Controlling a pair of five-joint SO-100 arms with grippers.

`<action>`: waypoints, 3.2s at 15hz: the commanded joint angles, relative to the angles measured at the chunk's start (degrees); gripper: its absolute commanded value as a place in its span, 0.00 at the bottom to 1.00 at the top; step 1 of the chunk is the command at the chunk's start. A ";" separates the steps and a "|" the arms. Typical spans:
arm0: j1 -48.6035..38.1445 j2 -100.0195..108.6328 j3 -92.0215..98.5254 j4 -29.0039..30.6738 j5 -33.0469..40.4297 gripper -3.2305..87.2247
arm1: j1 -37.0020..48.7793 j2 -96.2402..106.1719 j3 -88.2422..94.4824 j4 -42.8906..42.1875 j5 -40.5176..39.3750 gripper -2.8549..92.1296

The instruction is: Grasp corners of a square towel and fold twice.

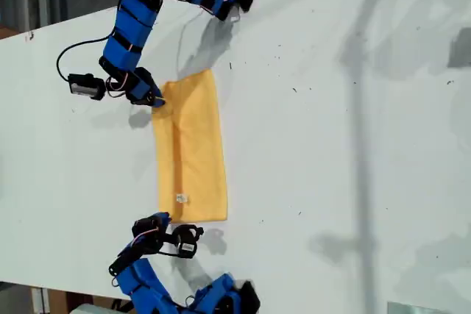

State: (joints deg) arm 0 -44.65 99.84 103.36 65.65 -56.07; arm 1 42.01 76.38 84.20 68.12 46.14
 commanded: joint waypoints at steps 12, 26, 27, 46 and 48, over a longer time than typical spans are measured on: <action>32.87 25.14 21.18 -8.26 -21.97 0.03 | -21.88 20.04 15.91 8.96 9.05 0.03; 34.98 33.49 17.05 5.71 -22.59 0.24 | 1.76 5.98 25.05 -0.09 -2.11 0.52; 35.16 34.89 17.93 5.71 -22.94 0.24 | 2.64 2.81 24.26 -0.44 -3.08 0.48; 21.62 59.41 62.14 -15.56 -16.96 0.23 | -18.72 4.92 -16.79 2.02 0.35 0.03; 19.86 64.95 65.74 -15.38 -15.56 0.23 | -20.65 -7.21 -29.44 1.41 -0.97 0.03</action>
State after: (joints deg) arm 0 -23.64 161.02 168.75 50.45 -72.42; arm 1 22.76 73.21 64.86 70.84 46.41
